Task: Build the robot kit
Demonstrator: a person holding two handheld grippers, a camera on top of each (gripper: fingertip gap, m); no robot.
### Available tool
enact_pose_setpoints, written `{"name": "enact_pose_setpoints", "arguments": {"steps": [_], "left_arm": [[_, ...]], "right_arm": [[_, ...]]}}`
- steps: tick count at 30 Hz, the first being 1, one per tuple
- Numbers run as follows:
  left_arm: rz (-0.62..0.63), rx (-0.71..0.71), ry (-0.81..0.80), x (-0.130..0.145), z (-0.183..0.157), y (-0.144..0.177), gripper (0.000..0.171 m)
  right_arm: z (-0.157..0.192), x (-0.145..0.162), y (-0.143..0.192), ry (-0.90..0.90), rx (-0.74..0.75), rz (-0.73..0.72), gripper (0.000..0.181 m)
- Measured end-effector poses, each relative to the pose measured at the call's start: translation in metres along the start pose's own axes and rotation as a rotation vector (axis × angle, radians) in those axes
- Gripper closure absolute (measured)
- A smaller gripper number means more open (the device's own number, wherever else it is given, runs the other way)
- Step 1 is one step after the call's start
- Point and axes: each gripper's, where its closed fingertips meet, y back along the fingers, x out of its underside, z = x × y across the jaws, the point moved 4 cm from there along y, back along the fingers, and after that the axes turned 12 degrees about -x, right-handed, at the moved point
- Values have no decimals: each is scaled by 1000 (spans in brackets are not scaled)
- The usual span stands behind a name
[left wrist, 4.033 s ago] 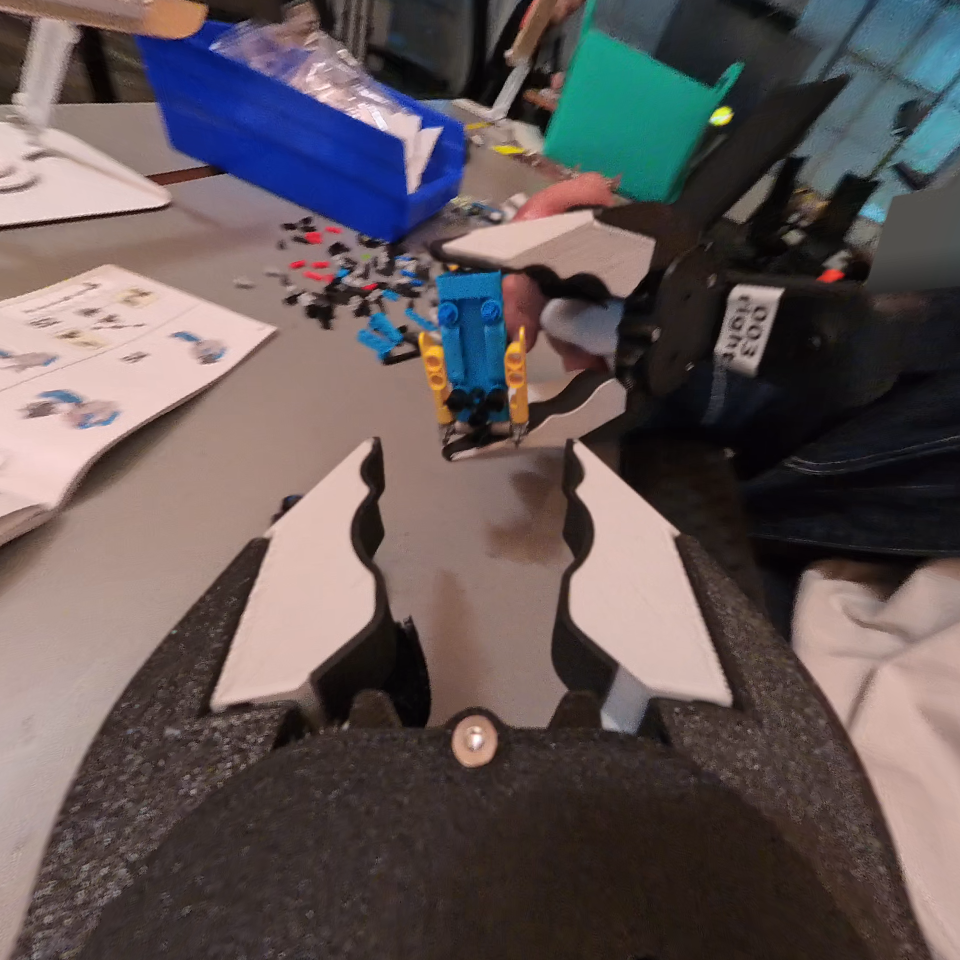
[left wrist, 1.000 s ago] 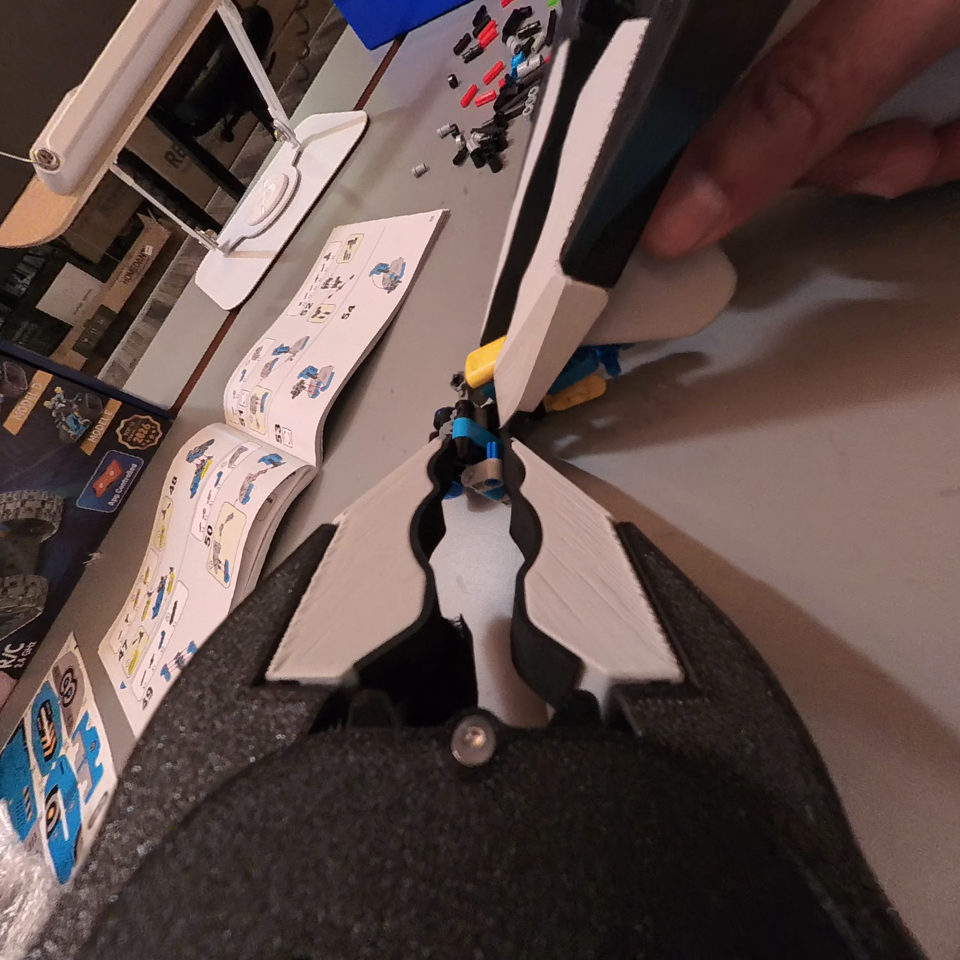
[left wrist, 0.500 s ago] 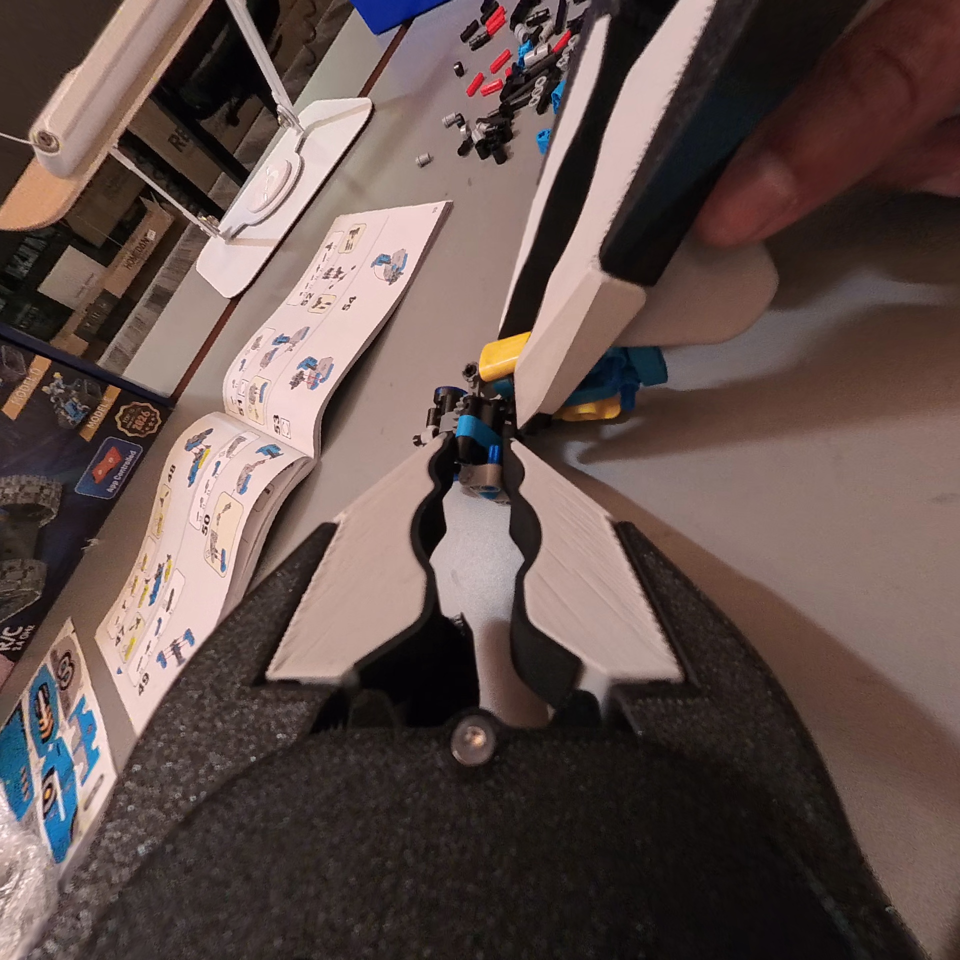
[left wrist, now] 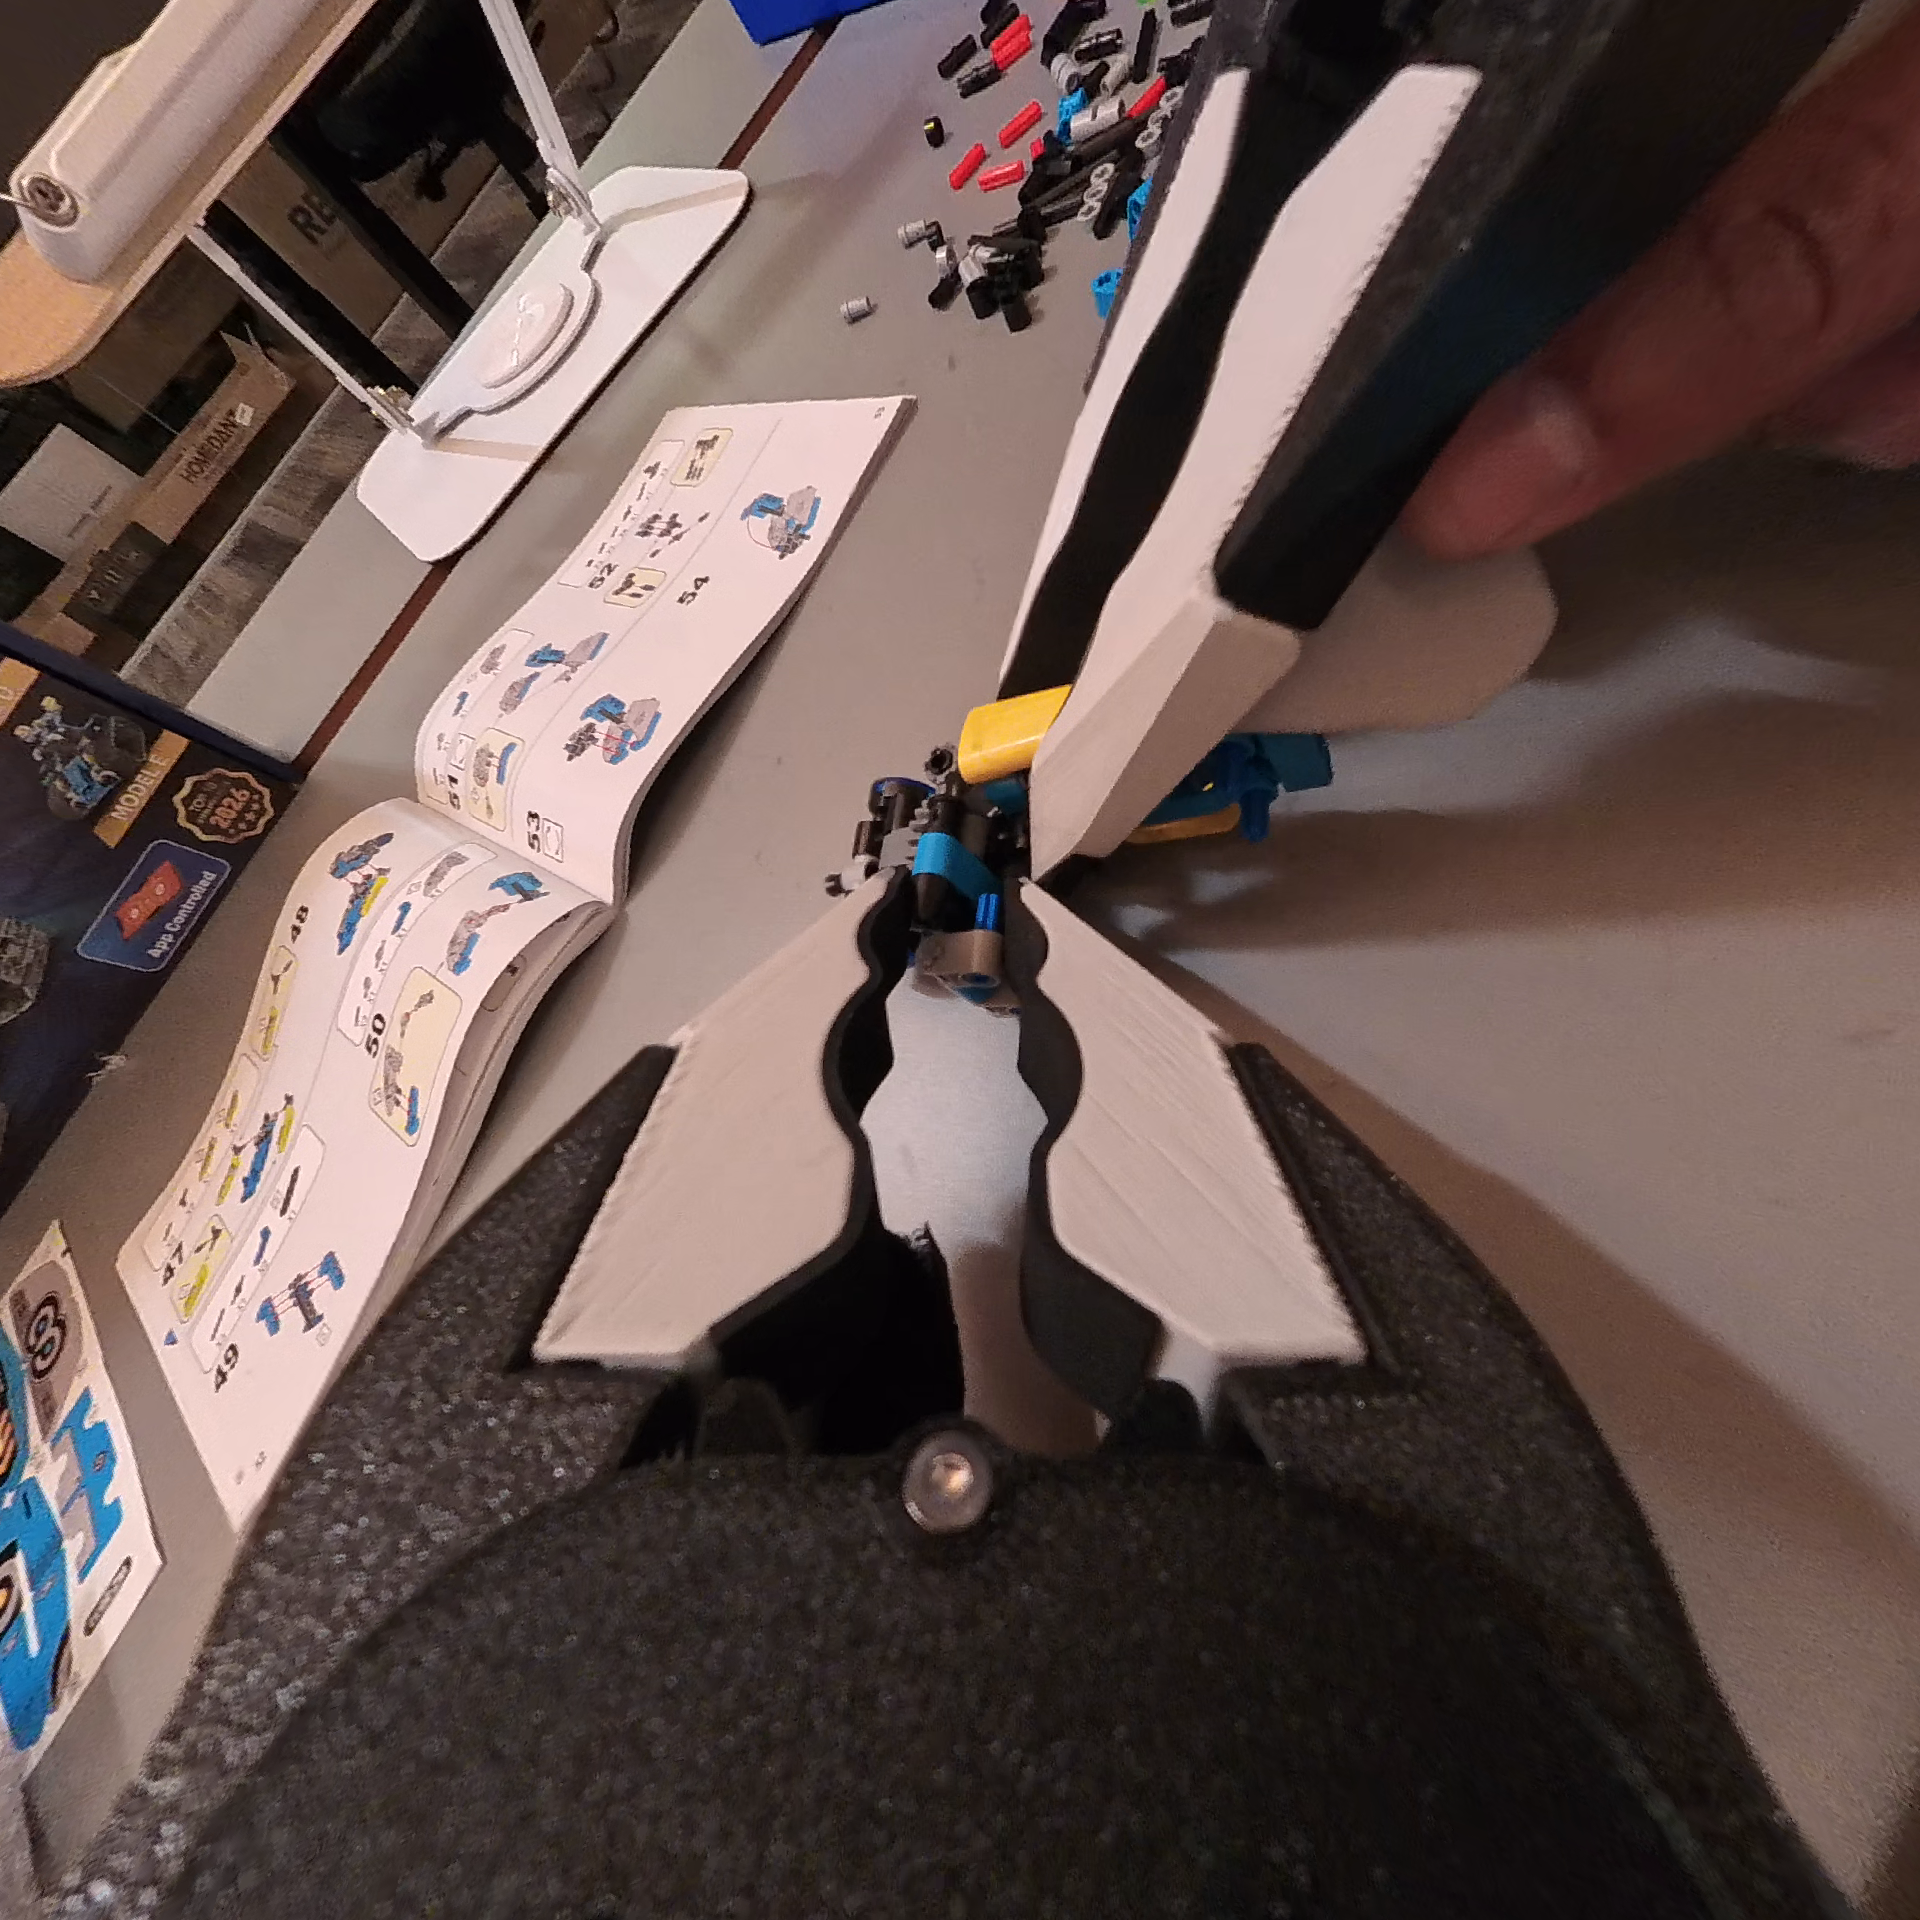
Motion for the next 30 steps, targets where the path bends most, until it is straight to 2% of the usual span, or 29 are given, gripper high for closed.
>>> {"name": "enact_pose_setpoints", "arguments": {"steps": [2, 3, 8, 11, 15, 18, 20, 22, 27, 30], "left_arm": [[6, 19, 34, 0, 3, -1, 154], [12, 23, 70, 0, 6, -1, 155], [-47, 78, 355, -7, 30, 6, 155], [-96, 147, 588, -12, 47, 12, 155], [-163, 323, 921, -15, 60, 18, 155], [-221, 495, 1128, -23, 61, 22, 155], [-232, 547, 1179, -26, 60, 22, 155], [-227, 560, 1171, -27, 57, 22, 155], [-234, 607, 1223, -30, 53, 21, 155], [-257, 665, 1224, -37, 51, 24, 155]], "right_arm": [[-1, -4, 4, 26, -32, -26, 154], [-1, -10, 10, 41, -48, -77, 145], [-3, -44, 58, 64, -138, -430, 134], [-11, -40, 61, 132, -74, -420, 131], [9, -31, 44, 319, -50, -305, 122], [31, -36, 38, 510, 116, -308, 133], [43, -36, 36, 590, 150, -306, 136], [40, -35, 38, 587, 170, -303, 136], [37, -37, 42, 599, 197, -320, 126], [44, -40, 45, 629, 194, -353, 137]]}}
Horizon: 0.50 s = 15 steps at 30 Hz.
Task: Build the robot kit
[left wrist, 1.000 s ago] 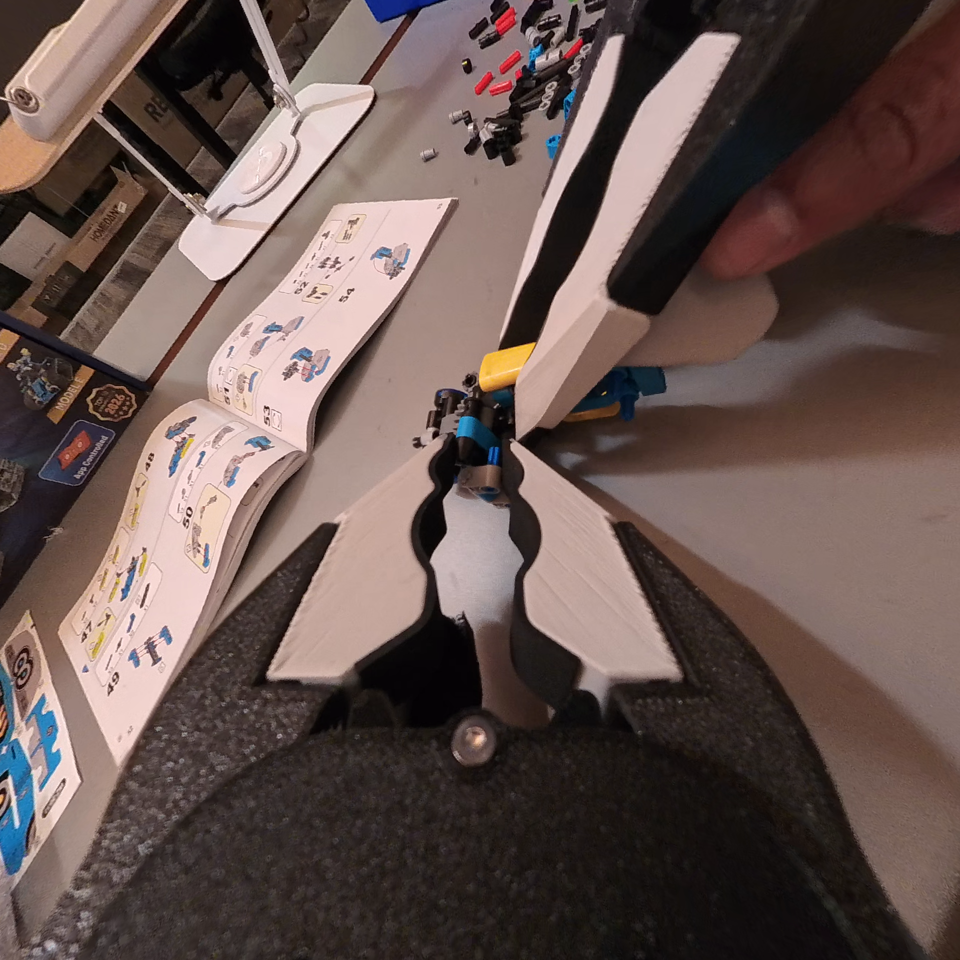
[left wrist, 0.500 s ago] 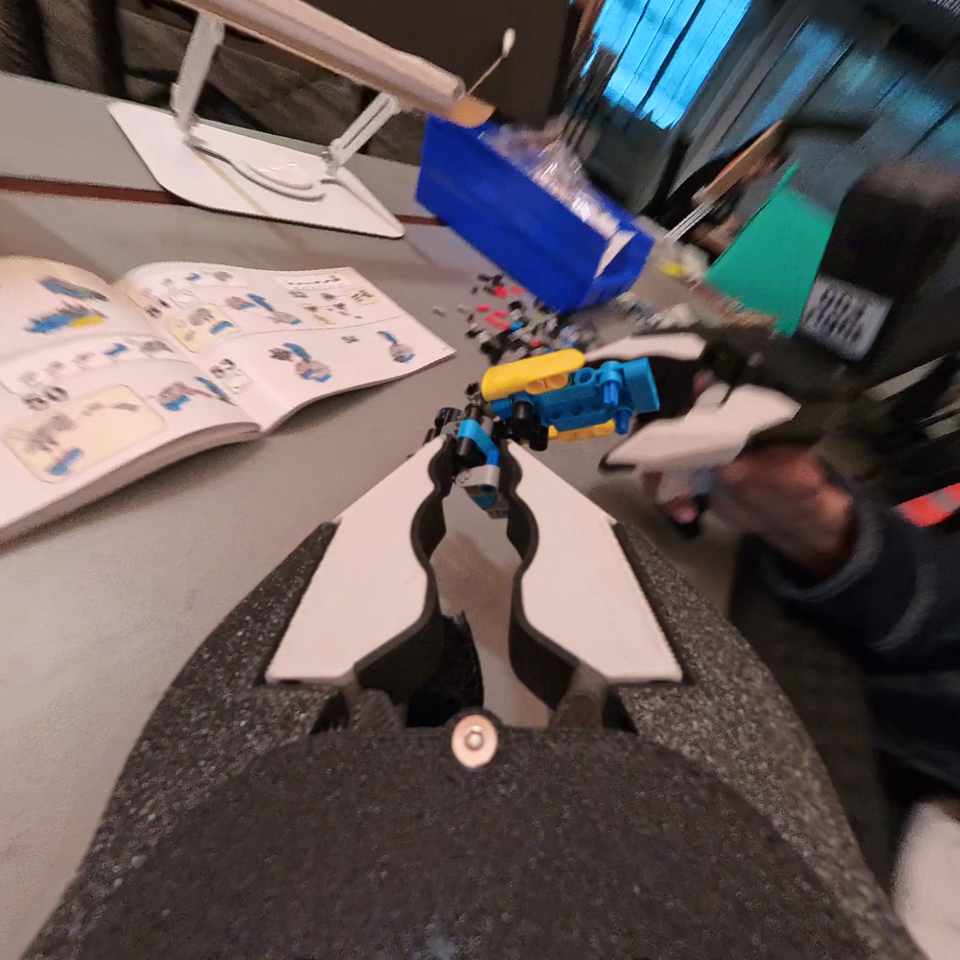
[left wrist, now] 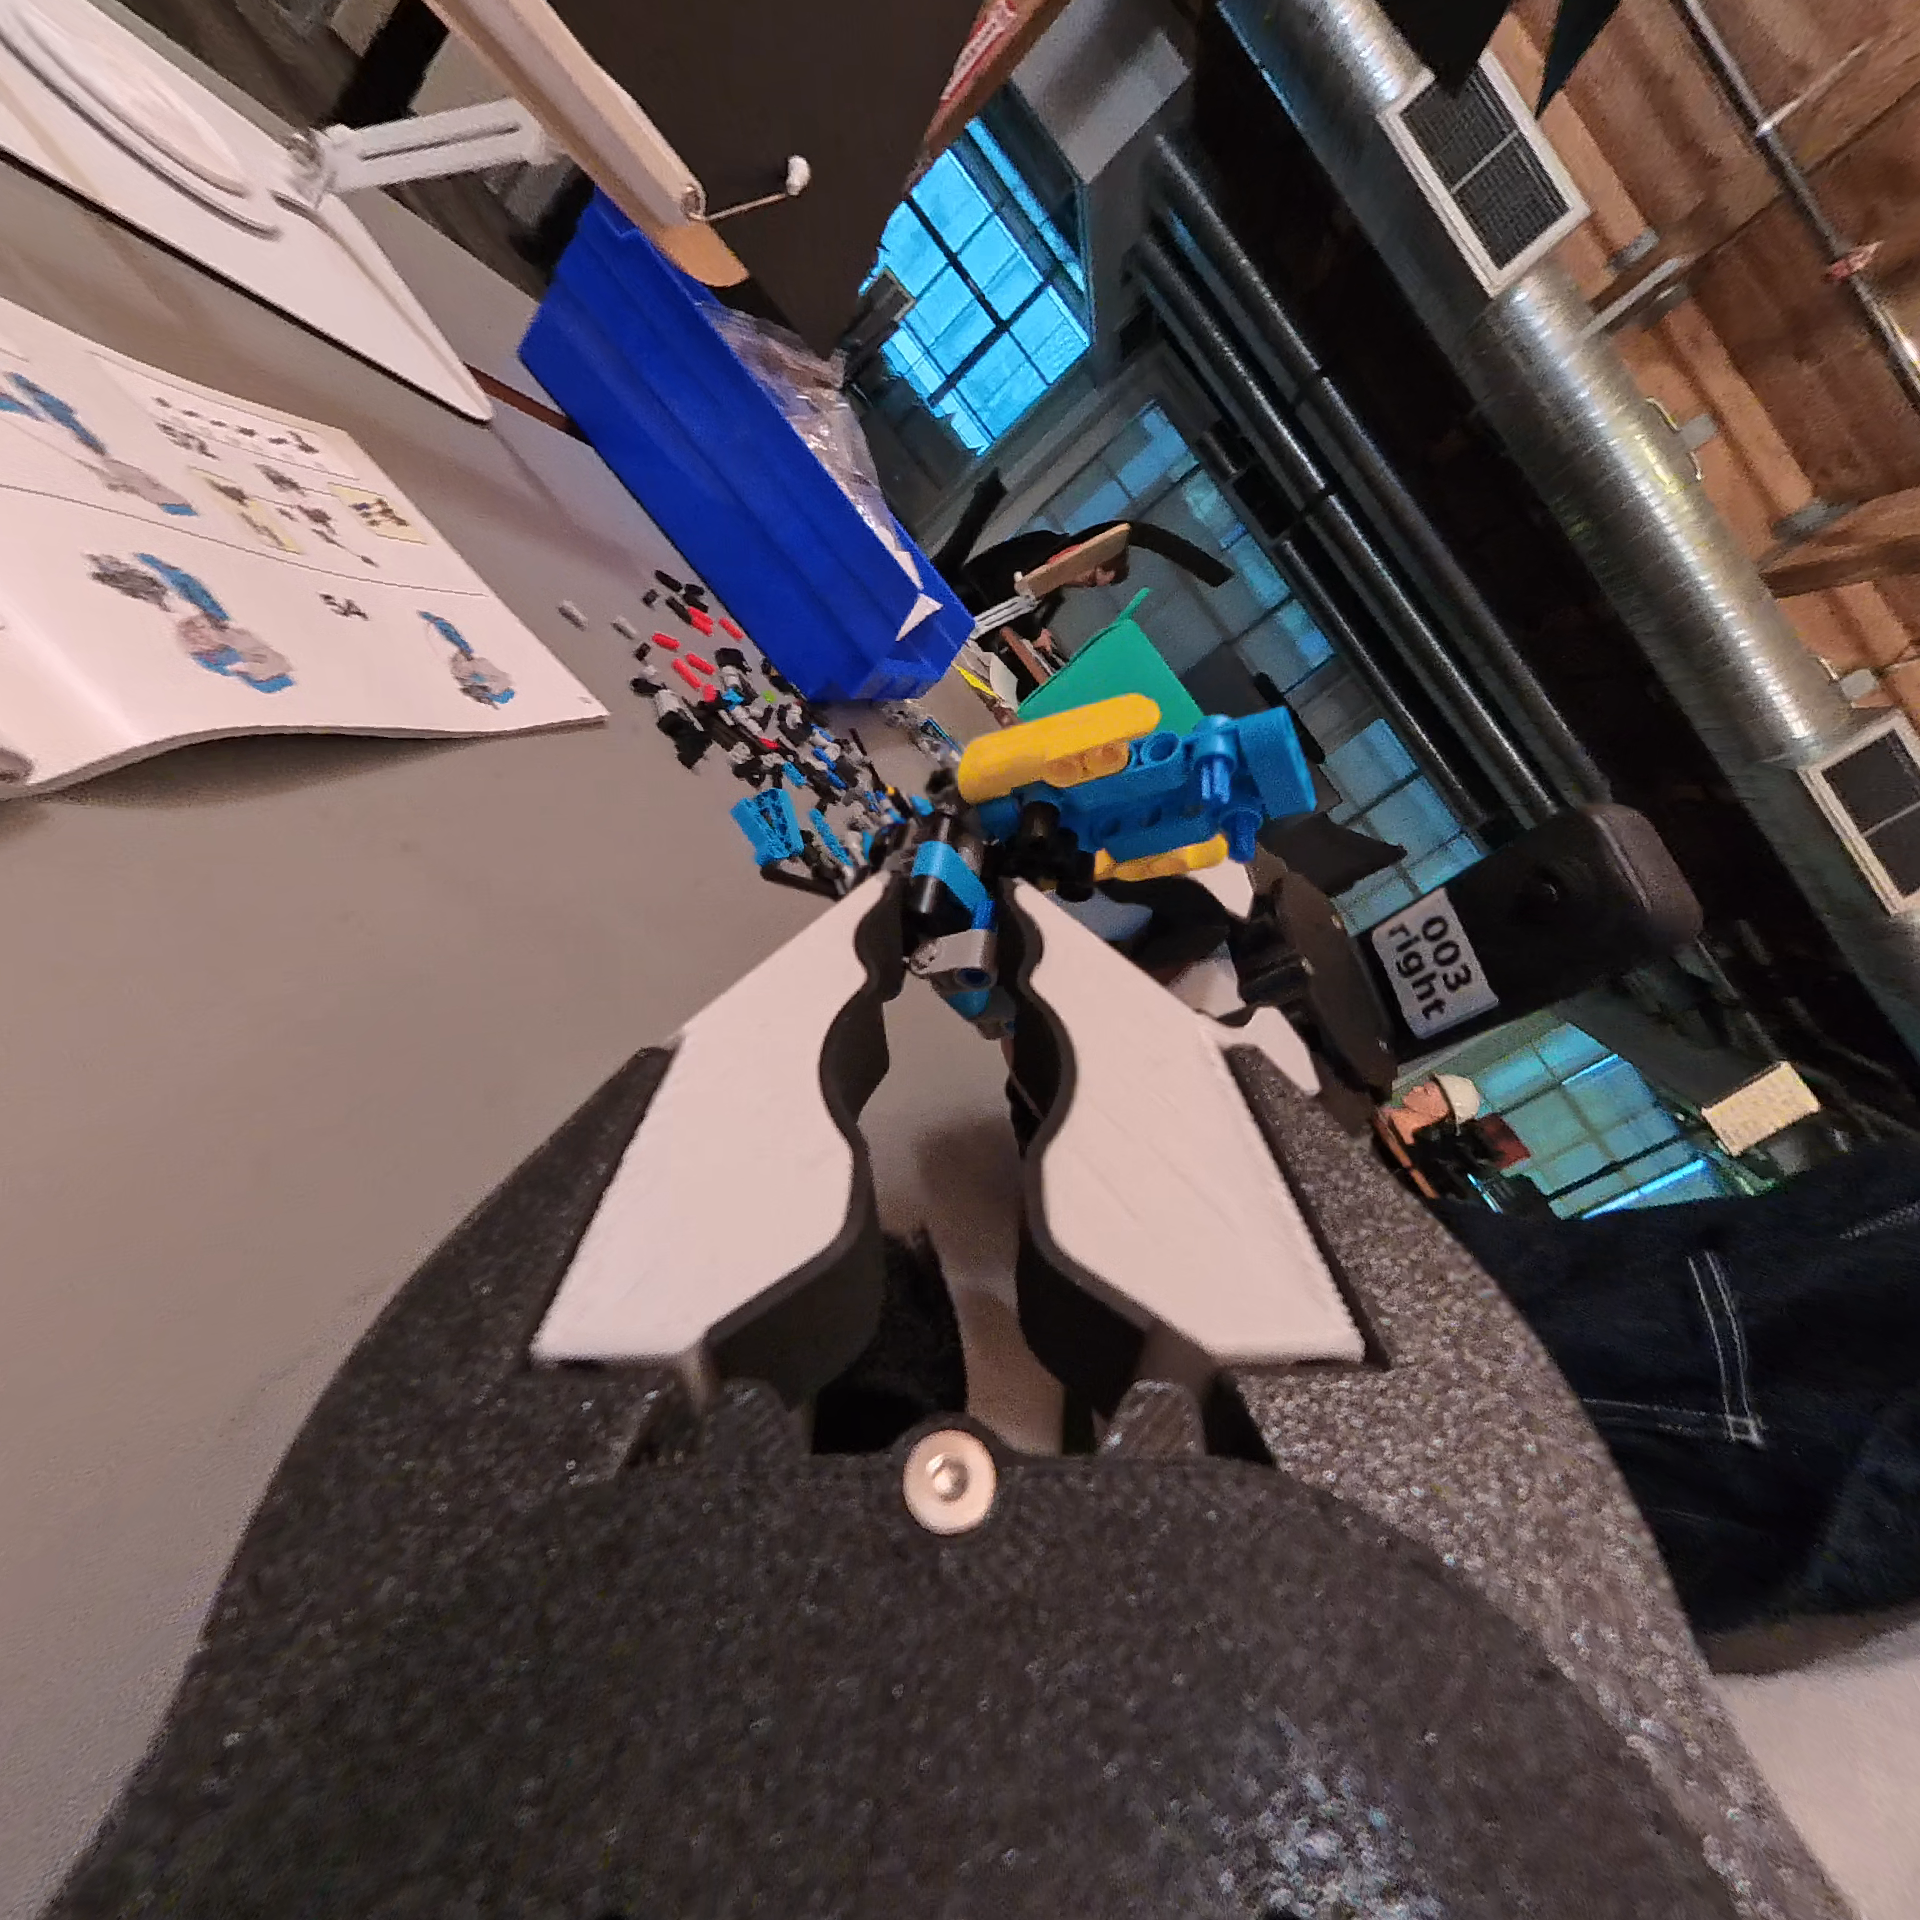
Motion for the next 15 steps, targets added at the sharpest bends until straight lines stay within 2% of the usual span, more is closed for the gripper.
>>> {"name": "enact_pose_setpoints", "arguments": {"steps": [4, 7, 10, 13, 15], "left_arm": [[33, 68, 19, 0, -5, 3, 155], [98, 112, 29, 8, -9, 4, 155], [134, 190, 41, 11, -17, 10, 155], [134, 216, 44, 10, -21, 14, 155], [188, 291, 59, 14, -28, 18, 155]], "right_arm": [[-2, -5, 11, -95, -97, -90, 140], [-1, -3, 16, -79, -154, -101, 147], [7, -6, 20, -139, -273, -145, 144], [13, -14, 24, -163, -364, -213, 127], [17, -15, 25, -182, -437, -231, 110]]}}
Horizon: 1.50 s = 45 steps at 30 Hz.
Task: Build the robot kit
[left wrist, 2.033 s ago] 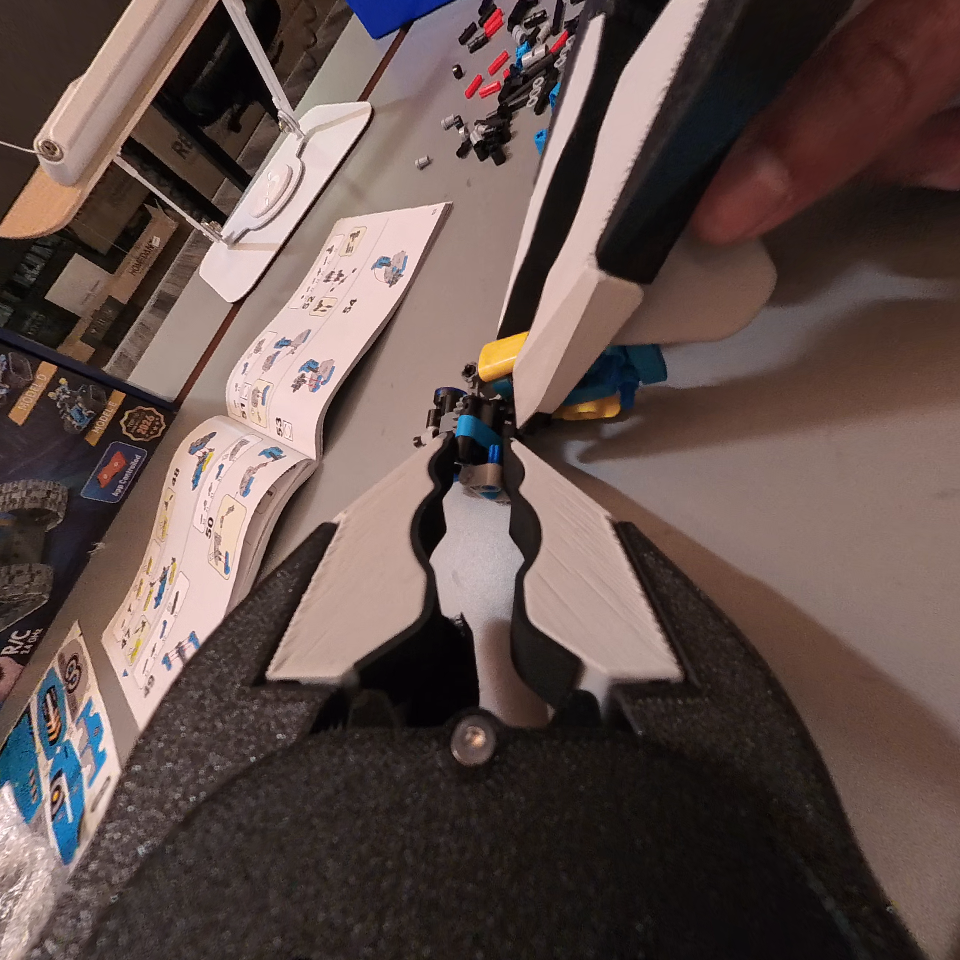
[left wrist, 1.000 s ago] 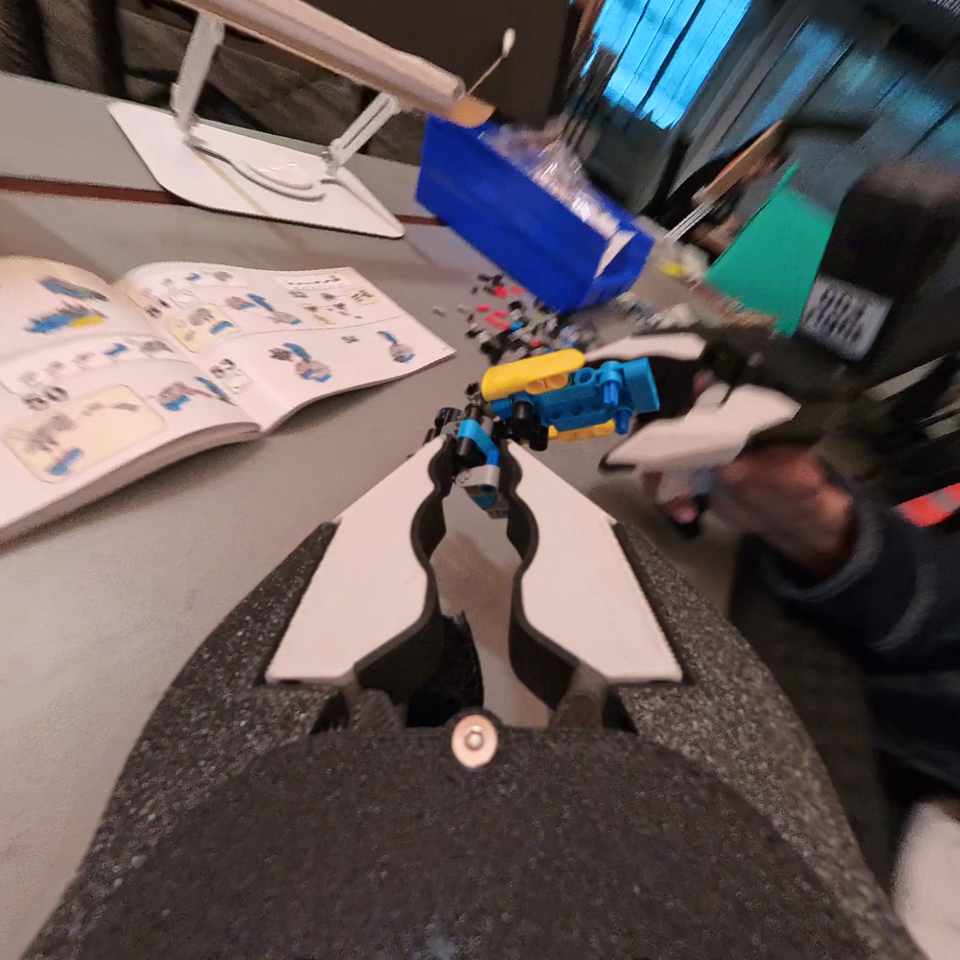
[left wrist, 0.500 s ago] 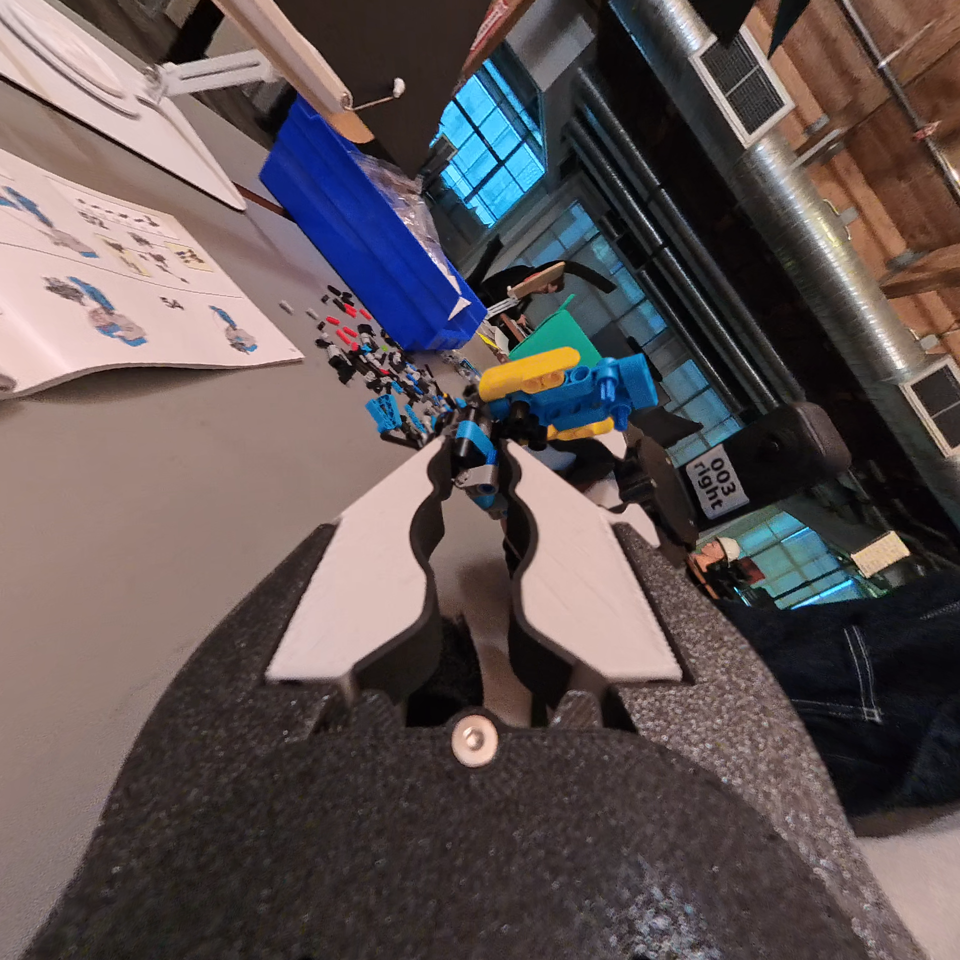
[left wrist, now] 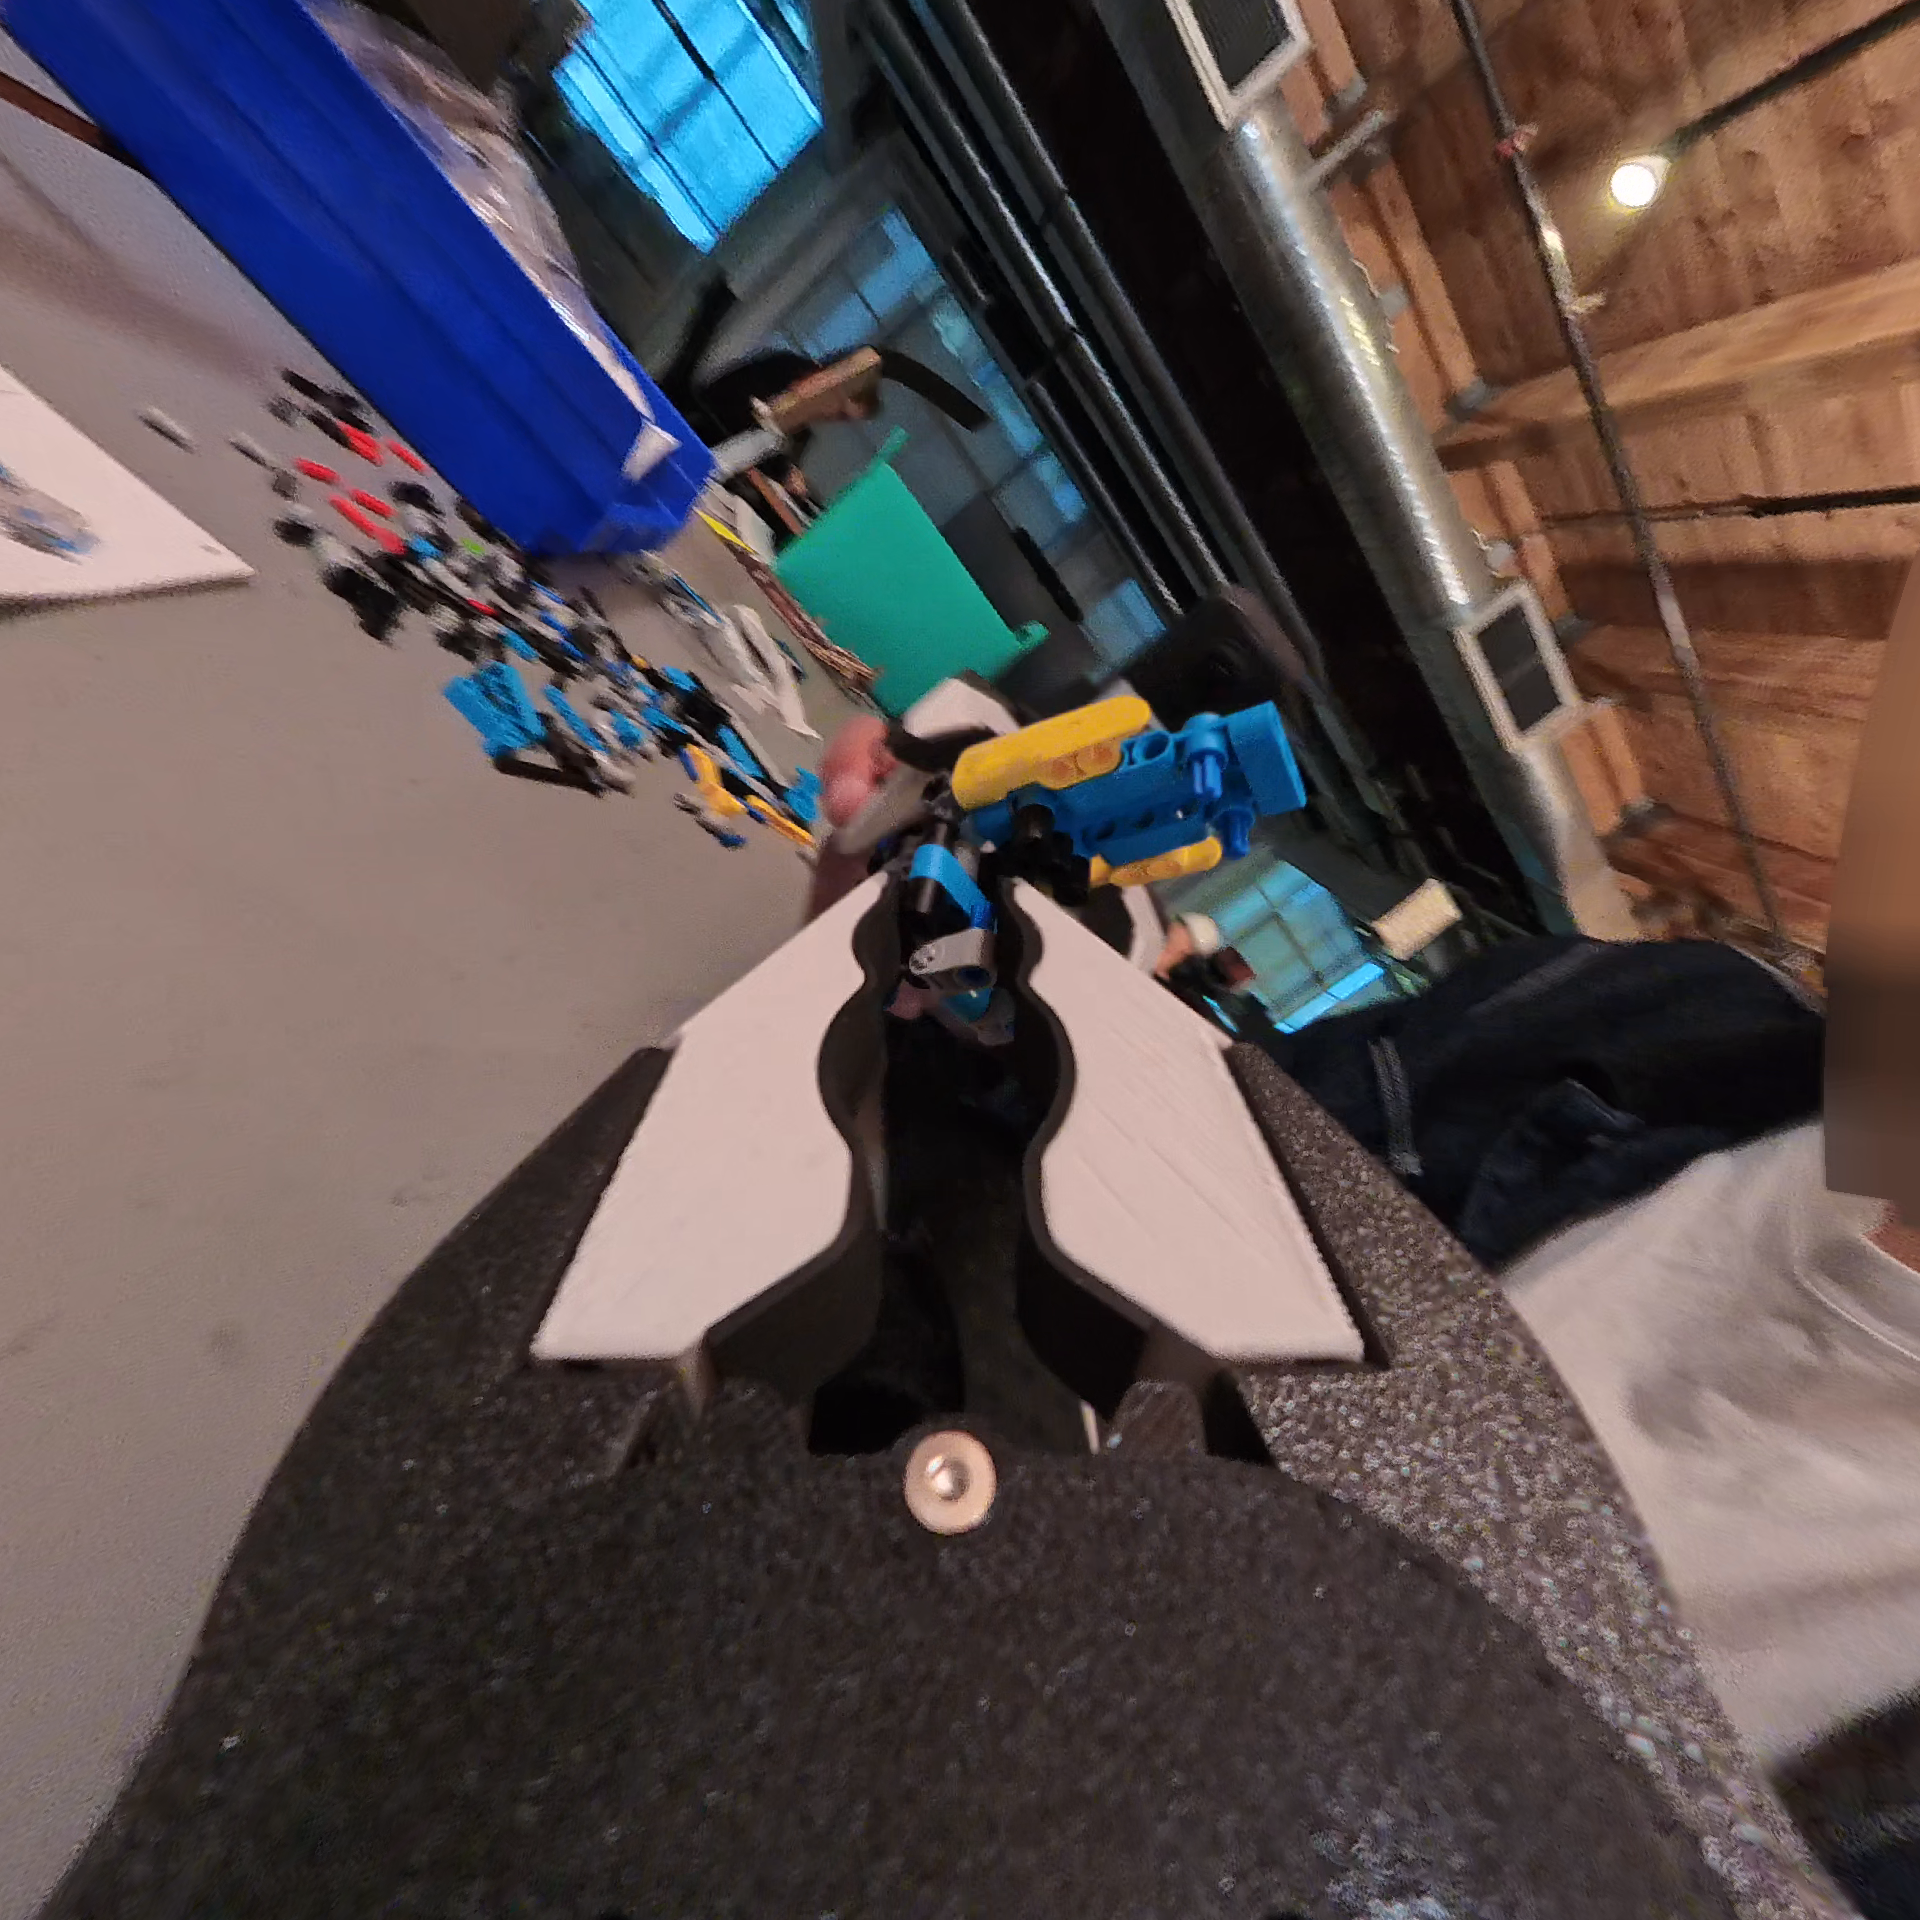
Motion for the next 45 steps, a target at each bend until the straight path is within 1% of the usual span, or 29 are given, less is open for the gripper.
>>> {"name": "enact_pose_setpoints", "arguments": {"steps": [1, 2, 4, 6, 8, 9, 10, 11, 12, 14, 19, 22, 23, 25, 27, 29, 31, 32, 35, 37, 40, 43, 45], "left_arm": [[28, 32, 18, 3, -3, 0, 155], [34, 25, 27, 5, -2, -1, 155], [36, -11, 29, 6, 4, -1, 155], [29, 17, 78, 5, 4, -1, 155], [30, 63, 134, 5, 2, -1, 155], [37, 75, 141, 6, 1, -2, 155], [44, 81, 138, 8, 0, -3, 155], [55, 88, 133, 9, -2, -4, 155], [64, 92, 129, 11, -3, -5, 155], [69, 91, 127, 12, -3, -6, 155], [51, 97, 144, 11, -3, -6, 154], [-4, 69, 84, 3, -6, -5, 153], [-42, 51, 54, -3, -7, -3, 143], [-106, 22, -30, -12, -14, 3, 114], [-121, 19, -151, -11, -26, 6, 106], [-95, -3, -300, -3, -36, 3, 103], [-63, -52, -419, 6, -40, -1, 103], [-56, -68, -448, 8, -40, -2, 103], [-27, -70, -457, 12, -40, -5, 105], [-2, -67, -467, 16, -39, -7, 108], [30, -52, -499, 22, -41, -9, 127], [50, -69, -499, 23, -38, -9, 129], [41, -77, -494, 21, -37, -8, 129]], "right_arm": [[1, 3, -1, -18, -32, 14, 111], [1, 6, -3, -32, -59, 35, 110], [-2, 15, -6, -27, -65, 85, 106], [-1, 23, -9, -44, -89, 127, 110], [-1, 28, -12, -66, -107, 139, 110], [0, 28, -13, -70, -122, 137, 114], [3, 26, -13, -78, -149, 125, 125], [5, 24, -14, -90, -176, 110, 131], [6, 23, -14, -100, -184, 99, 134], [8, 24, -12, -104, -210, 106, 151], [9, 24, -14, -175, -239, 90, 152], [8, 18, -11, -266, -293, 34, 153], [8, 16, -10, -292, -307, 18, 153], [9, 15, -9, -344, -338, -5, 154], [9, 13, -8, -387, -364, -34, 153], [12, 10, -6, -434, -412, -64, 153], [15, 6, -4, -463, -456, -90, 154], [17, 4, -4, -468, -473, -97, 154], [21, 3, -3, -472, -497, -100, 154], [22, 6, -5, -470, -496, -74, 153], [22, 9, -7, -466, -481, -51, 153], [20, 11, -6, -464, -453, -37, 153], [19, 11, -7, -454, -419, -38, 154]]}}
